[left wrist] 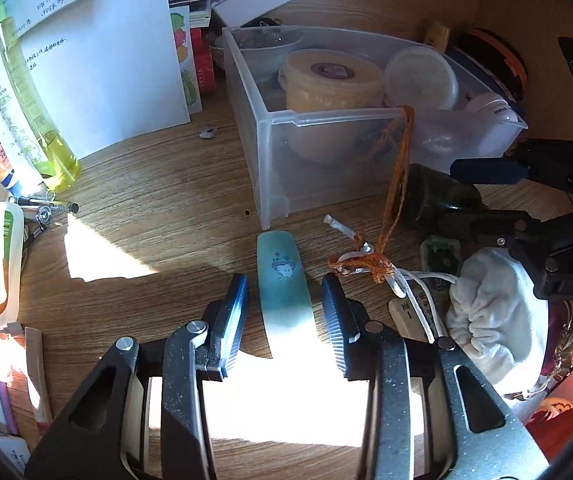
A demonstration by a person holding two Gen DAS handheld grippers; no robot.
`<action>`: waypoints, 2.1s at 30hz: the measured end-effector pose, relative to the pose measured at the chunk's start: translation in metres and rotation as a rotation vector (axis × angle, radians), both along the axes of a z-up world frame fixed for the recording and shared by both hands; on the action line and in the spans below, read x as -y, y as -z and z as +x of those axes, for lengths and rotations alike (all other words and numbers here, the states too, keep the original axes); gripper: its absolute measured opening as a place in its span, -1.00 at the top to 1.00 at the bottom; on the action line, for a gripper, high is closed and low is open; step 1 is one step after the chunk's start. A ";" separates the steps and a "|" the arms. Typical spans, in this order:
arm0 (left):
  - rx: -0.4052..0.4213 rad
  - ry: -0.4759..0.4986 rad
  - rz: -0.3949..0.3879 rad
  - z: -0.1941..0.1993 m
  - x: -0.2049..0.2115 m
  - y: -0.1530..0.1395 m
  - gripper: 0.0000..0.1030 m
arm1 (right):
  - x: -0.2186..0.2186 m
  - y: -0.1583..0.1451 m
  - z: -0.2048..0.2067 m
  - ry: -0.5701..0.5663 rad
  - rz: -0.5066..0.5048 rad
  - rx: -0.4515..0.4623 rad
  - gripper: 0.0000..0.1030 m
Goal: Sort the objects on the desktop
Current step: 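Withdraw both tools toward the mint green case and dark green bottle, then grasp the mint green case with the left tool while the right grasps the dark green bottle, then carry the green bottle and mint case into the clear box and release both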
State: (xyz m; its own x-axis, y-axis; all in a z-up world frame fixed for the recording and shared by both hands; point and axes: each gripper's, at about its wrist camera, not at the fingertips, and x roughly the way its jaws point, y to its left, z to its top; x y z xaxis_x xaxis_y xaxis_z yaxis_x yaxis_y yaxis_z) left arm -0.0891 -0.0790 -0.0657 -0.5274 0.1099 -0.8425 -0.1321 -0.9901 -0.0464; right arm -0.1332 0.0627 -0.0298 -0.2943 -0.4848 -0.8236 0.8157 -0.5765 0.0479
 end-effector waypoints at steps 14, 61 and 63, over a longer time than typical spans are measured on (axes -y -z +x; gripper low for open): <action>-0.034 -0.041 0.000 0.005 0.004 -0.003 0.52 | 0.012 0.012 0.004 -0.027 0.037 0.001 -0.02; -0.276 -0.053 0.103 -0.028 -0.001 -0.096 0.52 | -0.043 -0.084 -0.011 0.115 -0.248 -0.173 0.17; -0.279 -0.052 0.104 -0.036 -0.003 -0.095 0.52 | -0.039 -0.082 -0.014 0.119 -0.240 -0.182 0.17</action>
